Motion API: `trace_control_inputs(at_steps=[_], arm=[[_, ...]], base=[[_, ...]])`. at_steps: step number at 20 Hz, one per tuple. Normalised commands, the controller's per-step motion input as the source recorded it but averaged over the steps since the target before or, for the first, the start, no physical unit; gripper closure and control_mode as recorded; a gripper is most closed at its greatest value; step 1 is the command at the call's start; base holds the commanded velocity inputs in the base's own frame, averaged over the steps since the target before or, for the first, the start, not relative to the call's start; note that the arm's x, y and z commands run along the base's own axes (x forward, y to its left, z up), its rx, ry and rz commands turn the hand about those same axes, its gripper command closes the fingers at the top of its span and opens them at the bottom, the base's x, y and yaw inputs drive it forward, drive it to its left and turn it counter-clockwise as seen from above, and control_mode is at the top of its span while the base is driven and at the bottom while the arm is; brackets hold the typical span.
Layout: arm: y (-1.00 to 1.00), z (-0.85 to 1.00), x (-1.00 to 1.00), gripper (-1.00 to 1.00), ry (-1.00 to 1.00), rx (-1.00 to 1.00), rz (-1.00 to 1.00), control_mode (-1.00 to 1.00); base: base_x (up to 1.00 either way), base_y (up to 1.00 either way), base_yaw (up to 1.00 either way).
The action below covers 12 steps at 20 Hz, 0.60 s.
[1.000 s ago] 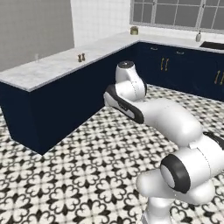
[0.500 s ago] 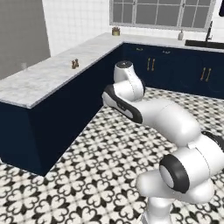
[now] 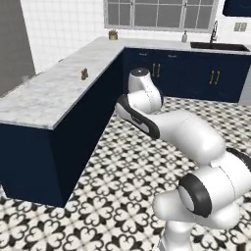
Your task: Take a straw from the drawer in front and place it inside the glass cup on the dining counter.
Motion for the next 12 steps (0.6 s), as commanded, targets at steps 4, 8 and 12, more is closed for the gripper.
trace_control_inputs(at_steps=[4, 8, 12], arm=[[0.00, 0.00, 0.00, 1.00, 0.00, 0.00, 0.00, 1.00], [0.00, 0.00, 0.00, 1.00, 0.00, 0.00, 0.00, 1.00], [0.00, 0.00, 0.00, 1.00, 0.00, 0.00, 0.00, 1.00]], base=[[-0.04, 1.00, -0.31], [-0.04, 1.00, -0.32], [-0.01, 1.00, -0.34]])
